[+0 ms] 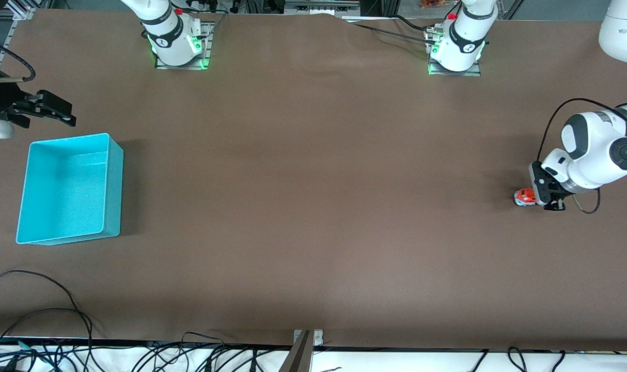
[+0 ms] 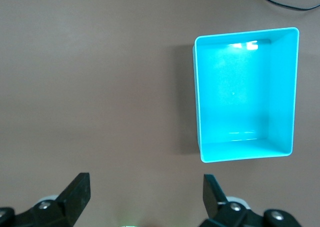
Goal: Wind up bus and store in blue box
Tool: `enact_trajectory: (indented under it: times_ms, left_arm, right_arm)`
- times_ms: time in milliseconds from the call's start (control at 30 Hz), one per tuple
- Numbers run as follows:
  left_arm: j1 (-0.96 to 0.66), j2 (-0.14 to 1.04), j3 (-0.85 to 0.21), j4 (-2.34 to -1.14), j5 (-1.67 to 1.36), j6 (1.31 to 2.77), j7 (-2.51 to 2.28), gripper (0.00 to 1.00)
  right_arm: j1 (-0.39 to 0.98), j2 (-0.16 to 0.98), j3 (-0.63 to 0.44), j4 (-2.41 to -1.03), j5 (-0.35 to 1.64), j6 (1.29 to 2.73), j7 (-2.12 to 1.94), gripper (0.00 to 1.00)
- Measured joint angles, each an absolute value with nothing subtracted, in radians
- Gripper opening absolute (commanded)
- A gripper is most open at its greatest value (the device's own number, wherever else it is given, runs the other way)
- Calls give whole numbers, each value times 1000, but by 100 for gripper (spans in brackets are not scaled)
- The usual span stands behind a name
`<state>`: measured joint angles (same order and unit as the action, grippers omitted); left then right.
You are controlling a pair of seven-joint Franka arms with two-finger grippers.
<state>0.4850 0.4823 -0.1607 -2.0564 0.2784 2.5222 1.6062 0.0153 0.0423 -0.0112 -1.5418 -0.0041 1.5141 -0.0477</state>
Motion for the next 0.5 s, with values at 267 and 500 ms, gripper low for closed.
enact_trajectory:
  times_ms: [267, 500]
  left_arm:
    - [545, 490, -168, -2048, 278, 2539, 1645, 27]
    - [585, 493, -172, -2045, 278, 2550, 1693, 28]
  right_arm:
    - [15, 42, -11, -1542, -4, 1514, -48, 100]
    - [15, 42, -11, -1542, -4, 1514, -48, 100]
